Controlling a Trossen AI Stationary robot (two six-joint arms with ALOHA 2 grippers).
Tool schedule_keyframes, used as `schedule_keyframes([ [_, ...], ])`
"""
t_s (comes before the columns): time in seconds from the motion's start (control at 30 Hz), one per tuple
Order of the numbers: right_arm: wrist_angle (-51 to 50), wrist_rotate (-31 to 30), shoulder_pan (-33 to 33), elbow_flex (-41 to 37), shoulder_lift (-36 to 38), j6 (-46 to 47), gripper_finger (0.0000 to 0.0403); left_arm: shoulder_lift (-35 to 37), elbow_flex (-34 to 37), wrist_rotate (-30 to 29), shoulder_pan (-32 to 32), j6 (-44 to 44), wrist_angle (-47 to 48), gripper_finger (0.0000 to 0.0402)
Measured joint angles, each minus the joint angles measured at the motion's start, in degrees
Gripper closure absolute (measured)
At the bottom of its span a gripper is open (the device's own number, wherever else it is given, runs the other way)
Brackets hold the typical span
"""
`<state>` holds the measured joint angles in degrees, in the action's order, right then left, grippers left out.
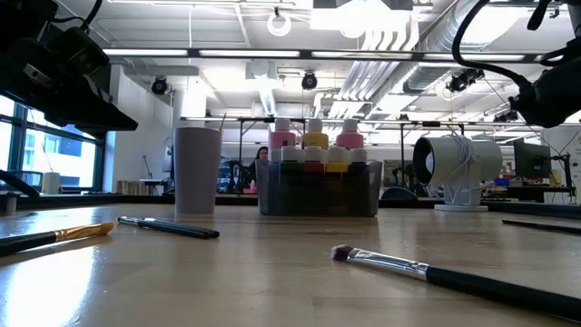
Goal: Pick & Place Paint Supplies
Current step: Put the silver paint brush into the purple cup
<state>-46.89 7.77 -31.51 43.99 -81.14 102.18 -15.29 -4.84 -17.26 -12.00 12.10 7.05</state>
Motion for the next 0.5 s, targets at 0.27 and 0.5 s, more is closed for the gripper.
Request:
schedule_keyframes([
  [0.27, 2.34, 7.53, 0.51, 0.00, 0.00, 0.19, 0.0400, 0.00, 0.00, 0.00, -0.01, 0.00, 0.00, 0.0401],
  [0.5, 1.99, 4.08, 0.06, 0.76, 0.02, -2.66, 0.0400, 0.00, 0.00, 0.00, -0.01, 0.15, -0.02, 0.0401],
])
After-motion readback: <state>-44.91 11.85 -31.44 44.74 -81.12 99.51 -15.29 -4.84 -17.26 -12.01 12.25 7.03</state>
